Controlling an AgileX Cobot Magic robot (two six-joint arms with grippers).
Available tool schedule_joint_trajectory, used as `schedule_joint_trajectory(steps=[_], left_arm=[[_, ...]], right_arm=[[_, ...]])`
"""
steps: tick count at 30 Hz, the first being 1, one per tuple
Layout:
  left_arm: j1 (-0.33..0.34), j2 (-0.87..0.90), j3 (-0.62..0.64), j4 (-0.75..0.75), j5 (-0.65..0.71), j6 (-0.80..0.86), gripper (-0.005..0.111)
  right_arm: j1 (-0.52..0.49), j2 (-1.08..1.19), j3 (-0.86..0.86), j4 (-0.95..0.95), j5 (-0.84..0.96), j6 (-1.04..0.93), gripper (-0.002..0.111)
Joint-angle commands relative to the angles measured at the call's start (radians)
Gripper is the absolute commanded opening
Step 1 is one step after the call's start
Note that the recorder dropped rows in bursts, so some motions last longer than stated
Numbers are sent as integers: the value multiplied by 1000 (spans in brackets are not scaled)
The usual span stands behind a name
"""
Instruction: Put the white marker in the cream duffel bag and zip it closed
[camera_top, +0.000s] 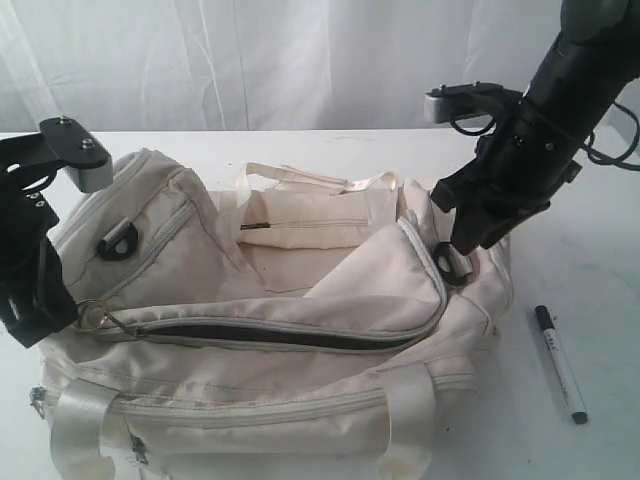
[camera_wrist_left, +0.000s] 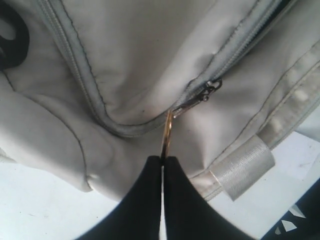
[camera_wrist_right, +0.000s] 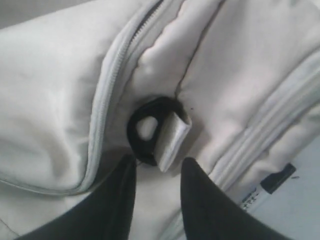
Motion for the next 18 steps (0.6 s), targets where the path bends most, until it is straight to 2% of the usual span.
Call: schedule_joint_trajectory(steps=[1,5,7,11,14,18], left_arm=[[4,-10,8,-19,10,-1,0],[4,-10,8,-38,10,-1,0],[4,-10,8,-50,6,-1,0],[4,-10,8,-56,-9,-1,0],[4,-10,8,-56,-23,-1,0],[4,-10,8,-56,-26,-3,0]], right_arm=[[-1,-11,-27,-13,3,-67,36],[-1,-11,-31,58,3,-73,58],[-1,-11,-31,86,3,-73,64],[0,-11,-31,230,3,-97,64],[24,-11,-31,319,3,-235,64],[98,-11,-29,328,3,-406,64]])
